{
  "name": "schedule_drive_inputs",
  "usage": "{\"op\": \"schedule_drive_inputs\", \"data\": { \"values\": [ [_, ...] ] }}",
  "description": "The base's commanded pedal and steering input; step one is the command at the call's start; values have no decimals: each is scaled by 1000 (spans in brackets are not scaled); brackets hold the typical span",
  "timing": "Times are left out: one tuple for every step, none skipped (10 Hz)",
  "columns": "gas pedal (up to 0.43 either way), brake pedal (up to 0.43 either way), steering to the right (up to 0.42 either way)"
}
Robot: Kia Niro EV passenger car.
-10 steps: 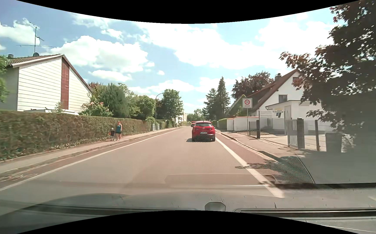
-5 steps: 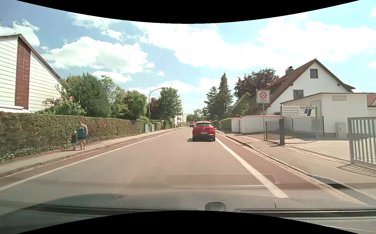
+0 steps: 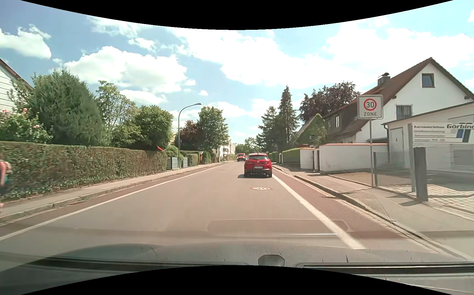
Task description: Follow the waypoints while adhering to traffic rules and regulations
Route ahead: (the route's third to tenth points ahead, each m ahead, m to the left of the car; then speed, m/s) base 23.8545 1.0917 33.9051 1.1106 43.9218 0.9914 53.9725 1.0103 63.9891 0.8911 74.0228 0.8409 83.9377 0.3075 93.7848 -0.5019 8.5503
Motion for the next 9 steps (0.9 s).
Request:
{"op": "schedule_drive_inputs", "data": {
  "values": [
    [0,128,-1],
    [0,30,-1],
    [0,6,-1],
    [0,6,0],
    [0,6,0],
    [0,6,1],
    [0,6,2],
    [0,6,4],
    [0,6,8]
  ]
}}
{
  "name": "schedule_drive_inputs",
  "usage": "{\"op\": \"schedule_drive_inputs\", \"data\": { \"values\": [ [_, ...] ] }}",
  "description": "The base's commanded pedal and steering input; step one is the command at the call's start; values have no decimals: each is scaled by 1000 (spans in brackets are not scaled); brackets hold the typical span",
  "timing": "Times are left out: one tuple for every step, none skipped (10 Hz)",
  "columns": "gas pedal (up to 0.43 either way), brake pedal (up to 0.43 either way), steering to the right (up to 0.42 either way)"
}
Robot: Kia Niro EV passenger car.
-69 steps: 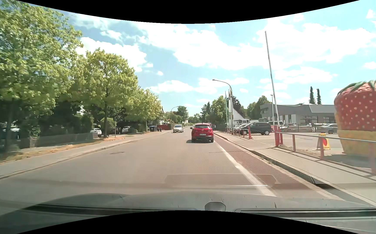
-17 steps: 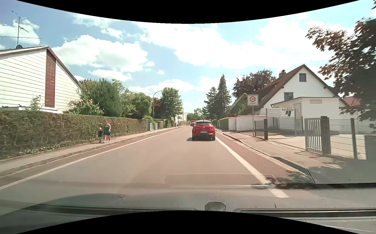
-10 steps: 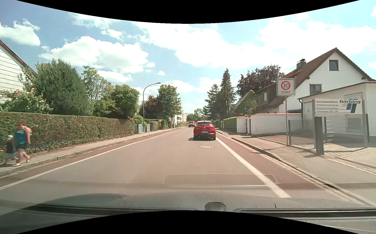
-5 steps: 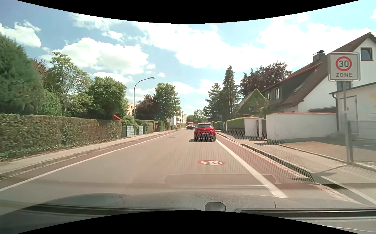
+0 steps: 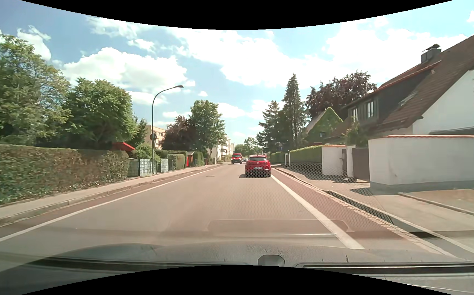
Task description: Follow the waypoints while adhering to traffic rules and regulations
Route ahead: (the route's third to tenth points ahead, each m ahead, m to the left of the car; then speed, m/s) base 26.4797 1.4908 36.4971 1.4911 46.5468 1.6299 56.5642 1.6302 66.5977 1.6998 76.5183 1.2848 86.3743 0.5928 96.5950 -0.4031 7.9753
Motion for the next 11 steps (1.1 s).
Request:
{"op": "schedule_drive_inputs", "data": {
  "values": [
    [0,6,10],
    [0,6,10],
    [0,6,10],
    [59,6,10],
    [79,6,10],
    [79,6,10],
    [79,6,9],
    [79,6,9],
    [79,6,9],
    [79,6,9],
    [79,6,6]
  ]
}}
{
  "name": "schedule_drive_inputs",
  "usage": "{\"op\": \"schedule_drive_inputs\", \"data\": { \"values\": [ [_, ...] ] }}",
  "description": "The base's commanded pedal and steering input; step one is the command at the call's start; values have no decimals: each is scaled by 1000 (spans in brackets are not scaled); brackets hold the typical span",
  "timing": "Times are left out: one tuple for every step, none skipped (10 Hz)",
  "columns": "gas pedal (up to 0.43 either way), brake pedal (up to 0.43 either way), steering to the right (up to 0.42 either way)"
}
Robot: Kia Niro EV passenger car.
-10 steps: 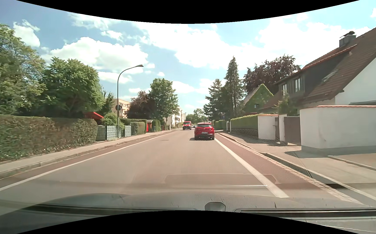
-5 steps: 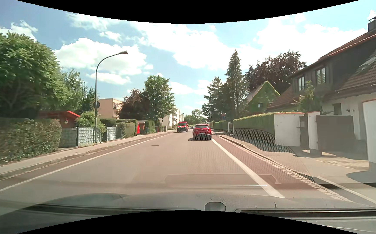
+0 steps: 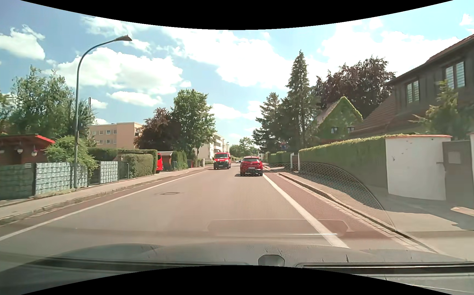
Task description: Follow the waypoints while adhering to traffic rules and regulations
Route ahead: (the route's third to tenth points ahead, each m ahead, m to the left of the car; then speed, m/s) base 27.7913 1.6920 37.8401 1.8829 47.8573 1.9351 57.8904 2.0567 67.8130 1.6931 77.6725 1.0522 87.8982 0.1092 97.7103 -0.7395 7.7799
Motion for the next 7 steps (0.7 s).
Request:
{"op": "schedule_drive_inputs", "data": {
  "values": [
    [67,6,5],
    [67,6,4],
    [67,6,1],
    [67,6,-5],
    [67,6,-8],
    [67,6,-9],
    [67,6,-8]
  ]
}}
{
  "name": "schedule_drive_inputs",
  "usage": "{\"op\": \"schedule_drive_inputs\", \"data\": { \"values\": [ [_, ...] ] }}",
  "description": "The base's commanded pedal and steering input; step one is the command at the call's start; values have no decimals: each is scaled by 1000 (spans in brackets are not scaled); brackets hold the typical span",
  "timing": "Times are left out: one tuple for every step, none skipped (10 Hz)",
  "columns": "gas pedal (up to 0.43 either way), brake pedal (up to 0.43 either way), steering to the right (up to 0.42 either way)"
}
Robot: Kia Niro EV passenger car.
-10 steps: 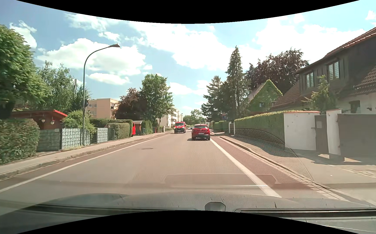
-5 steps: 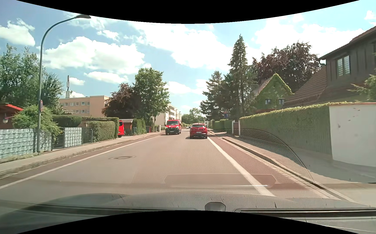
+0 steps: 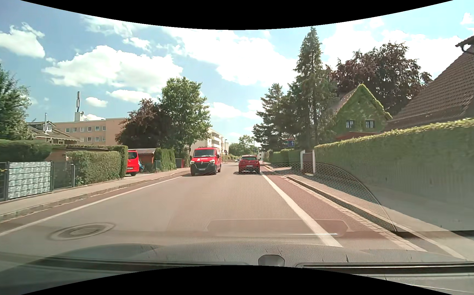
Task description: Follow the waypoints while adhering to traffic rules and regulations
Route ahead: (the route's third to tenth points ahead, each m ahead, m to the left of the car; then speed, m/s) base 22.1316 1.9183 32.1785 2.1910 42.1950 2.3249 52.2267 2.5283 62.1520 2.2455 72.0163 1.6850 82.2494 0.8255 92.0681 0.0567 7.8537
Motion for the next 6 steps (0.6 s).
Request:
{"op": "schedule_drive_inputs", "data": {
  "values": [
    [67,6,-8],
    [67,6,-9],
    [67,6,-8],
    [67,6,-8],
    [67,6,-8],
    [67,6,-7]
  ]
}}
